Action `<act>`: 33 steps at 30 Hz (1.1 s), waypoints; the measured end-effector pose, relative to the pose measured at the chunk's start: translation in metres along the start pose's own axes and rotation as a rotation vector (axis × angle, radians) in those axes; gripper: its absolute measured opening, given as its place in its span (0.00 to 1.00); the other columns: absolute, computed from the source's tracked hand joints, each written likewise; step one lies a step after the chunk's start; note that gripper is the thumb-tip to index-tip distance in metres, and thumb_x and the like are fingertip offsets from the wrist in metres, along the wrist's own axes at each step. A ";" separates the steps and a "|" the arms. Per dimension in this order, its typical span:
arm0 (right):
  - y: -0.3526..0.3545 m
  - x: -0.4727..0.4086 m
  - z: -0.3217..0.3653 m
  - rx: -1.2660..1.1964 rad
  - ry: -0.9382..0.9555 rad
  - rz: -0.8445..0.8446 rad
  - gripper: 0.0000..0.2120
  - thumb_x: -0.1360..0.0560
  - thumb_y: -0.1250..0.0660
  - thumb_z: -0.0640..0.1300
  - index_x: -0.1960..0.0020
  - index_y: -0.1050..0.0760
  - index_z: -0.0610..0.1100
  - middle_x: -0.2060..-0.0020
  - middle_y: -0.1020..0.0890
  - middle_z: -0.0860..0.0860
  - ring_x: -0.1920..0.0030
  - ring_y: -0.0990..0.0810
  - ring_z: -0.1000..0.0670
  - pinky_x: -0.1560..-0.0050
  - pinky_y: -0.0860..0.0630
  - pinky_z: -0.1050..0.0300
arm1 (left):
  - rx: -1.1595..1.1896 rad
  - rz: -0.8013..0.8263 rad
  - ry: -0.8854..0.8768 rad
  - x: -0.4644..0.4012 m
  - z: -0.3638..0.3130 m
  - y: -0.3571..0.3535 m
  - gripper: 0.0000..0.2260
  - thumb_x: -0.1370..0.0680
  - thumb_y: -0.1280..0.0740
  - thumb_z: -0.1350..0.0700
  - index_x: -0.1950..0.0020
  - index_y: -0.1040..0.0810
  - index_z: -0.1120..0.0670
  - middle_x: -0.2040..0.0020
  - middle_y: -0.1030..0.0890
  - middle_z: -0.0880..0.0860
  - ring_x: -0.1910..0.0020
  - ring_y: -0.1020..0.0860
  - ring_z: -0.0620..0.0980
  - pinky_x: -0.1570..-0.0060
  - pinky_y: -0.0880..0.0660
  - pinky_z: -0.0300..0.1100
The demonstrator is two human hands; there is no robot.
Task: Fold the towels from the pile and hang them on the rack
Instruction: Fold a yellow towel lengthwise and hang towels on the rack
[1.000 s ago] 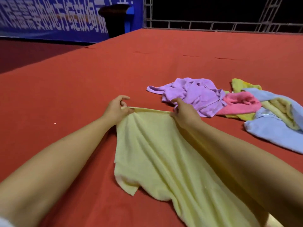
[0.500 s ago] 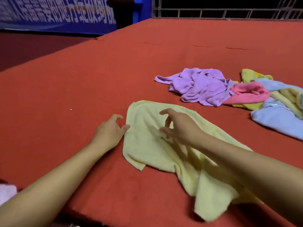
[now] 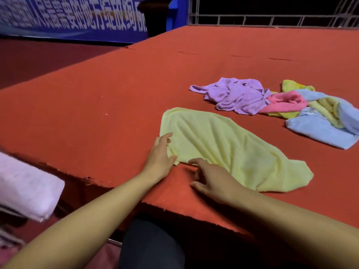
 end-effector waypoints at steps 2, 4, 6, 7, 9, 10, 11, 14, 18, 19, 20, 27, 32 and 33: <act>0.006 0.007 -0.006 0.006 -0.030 -0.031 0.30 0.26 0.30 0.49 0.27 0.38 0.53 0.54 0.22 0.58 0.54 0.25 0.58 0.49 0.27 0.59 | 0.075 0.009 -0.001 -0.002 -0.001 0.003 0.33 0.27 0.27 0.64 0.26 0.35 0.47 0.40 0.30 0.46 0.41 0.26 0.47 0.39 0.29 0.41; 0.013 0.012 -0.012 0.032 -0.048 -0.067 0.33 0.26 0.30 0.49 0.26 0.41 0.53 0.53 0.23 0.58 0.53 0.25 0.56 0.47 0.26 0.57 | 0.210 0.016 0.018 -0.004 0.004 0.013 0.33 0.28 0.27 0.66 0.28 0.33 0.46 0.39 0.29 0.49 0.46 0.23 0.51 0.42 0.25 0.45; 0.020 0.016 -0.017 0.054 -0.052 -0.097 0.35 0.27 0.30 0.50 0.25 0.42 0.54 0.54 0.23 0.58 0.52 0.25 0.55 0.49 0.25 0.56 | 0.394 -0.008 0.099 -0.002 0.016 0.031 0.30 0.28 0.28 0.68 0.32 0.31 0.45 0.37 0.27 0.50 0.55 0.21 0.53 0.56 0.22 0.46; 0.022 0.019 -0.018 0.069 -0.043 -0.104 0.35 0.26 0.30 0.50 0.25 0.43 0.55 0.54 0.23 0.58 0.53 0.25 0.56 0.51 0.26 0.57 | 0.490 -0.031 0.156 0.001 0.025 0.042 0.29 0.27 0.29 0.70 0.34 0.30 0.45 0.37 0.26 0.49 0.59 0.21 0.52 0.63 0.22 0.45; 0.024 0.026 -0.014 0.105 -0.002 -0.110 0.35 0.26 0.30 0.51 0.24 0.43 0.56 0.52 0.23 0.58 0.53 0.28 0.57 0.54 0.30 0.60 | 0.585 -0.078 0.238 0.007 0.044 0.067 0.25 0.26 0.31 0.71 0.36 0.29 0.49 0.39 0.25 0.50 0.63 0.23 0.50 0.67 0.24 0.43; 0.024 0.029 -0.010 0.116 0.024 -0.112 0.34 0.25 0.30 0.52 0.25 0.44 0.56 0.50 0.24 0.59 0.53 0.29 0.58 0.55 0.33 0.62 | 0.576 -0.087 0.255 0.010 0.054 0.080 0.24 0.26 0.33 0.72 0.36 0.28 0.51 0.39 0.24 0.51 0.63 0.23 0.49 0.67 0.25 0.42; 0.024 0.032 -0.006 0.118 0.043 -0.110 0.34 0.25 0.31 0.52 0.25 0.44 0.57 0.49 0.24 0.59 0.54 0.31 0.59 0.55 0.35 0.63 | 0.556 -0.079 0.273 0.012 0.064 0.091 0.23 0.25 0.34 0.73 0.36 0.28 0.52 0.40 0.23 0.53 0.62 0.24 0.49 0.66 0.26 0.41; 0.016 0.035 0.003 0.095 0.076 -0.088 0.34 0.25 0.30 0.53 0.25 0.43 0.57 0.48 0.24 0.60 0.54 0.31 0.60 0.54 0.36 0.65 | 0.328 -0.005 0.335 0.018 0.092 0.109 0.20 0.25 0.33 0.70 0.38 0.27 0.53 0.40 0.22 0.55 0.60 0.24 0.49 0.61 0.27 0.42; 0.014 0.033 0.007 0.072 0.086 -0.106 0.33 0.25 0.30 0.53 0.25 0.42 0.57 0.49 0.25 0.61 0.53 0.31 0.61 0.53 0.34 0.66 | -0.128 0.018 0.234 0.020 0.079 0.106 0.16 0.26 0.30 0.61 0.41 0.24 0.50 0.44 0.20 0.50 0.50 0.22 0.48 0.45 0.26 0.43; 0.017 0.034 0.007 0.061 0.083 -0.121 0.33 0.25 0.30 0.53 0.25 0.41 0.57 0.49 0.25 0.61 0.53 0.30 0.61 0.52 0.33 0.65 | -0.145 -0.008 0.183 0.018 0.066 0.102 0.15 0.26 0.30 0.60 0.41 0.24 0.49 0.44 0.21 0.48 0.49 0.22 0.47 0.44 0.27 0.43; 0.020 0.034 0.007 0.048 0.080 -0.132 0.32 0.25 0.31 0.53 0.25 0.41 0.57 0.50 0.25 0.62 0.54 0.30 0.61 0.52 0.32 0.64 | -0.142 -0.026 0.137 0.017 0.053 0.098 0.14 0.26 0.30 0.60 0.41 0.23 0.48 0.45 0.21 0.46 0.48 0.23 0.47 0.44 0.27 0.42; 0.081 0.076 -0.057 -0.007 -0.112 -0.428 0.21 0.23 0.33 0.45 0.31 0.31 0.53 0.53 0.24 0.60 0.54 0.29 0.57 0.52 0.31 0.59 | -0.063 0.148 -0.220 -0.007 -0.069 -0.008 0.11 0.23 0.32 0.59 0.44 0.22 0.46 0.45 0.22 0.41 0.49 0.25 0.43 0.50 0.30 0.38; 0.138 0.128 -0.152 0.102 -0.452 -0.659 0.23 0.25 0.37 0.36 0.31 0.29 0.47 0.43 0.21 0.49 0.44 0.27 0.43 0.41 0.30 0.49 | 0.067 0.328 -0.386 -0.028 -0.164 -0.092 0.12 0.21 0.37 0.63 0.46 0.20 0.47 0.50 0.19 0.40 0.53 0.22 0.39 0.52 0.29 0.28; 0.143 0.135 -0.172 0.151 -0.560 -0.603 0.25 0.25 0.37 0.37 0.29 0.32 0.47 0.38 0.23 0.47 0.39 0.29 0.42 0.38 0.31 0.47 | 0.092 0.353 -0.407 -0.033 -0.181 -0.107 0.14 0.21 0.39 0.65 0.45 0.20 0.48 0.50 0.19 0.40 0.53 0.23 0.36 0.52 0.30 0.26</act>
Point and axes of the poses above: each hand's wrist, its own x-axis away from the middle knuckle, its own y-axis out of the back of the hand, z = x × y, the point moved 8 cm from there along -x, towards the middle knuckle
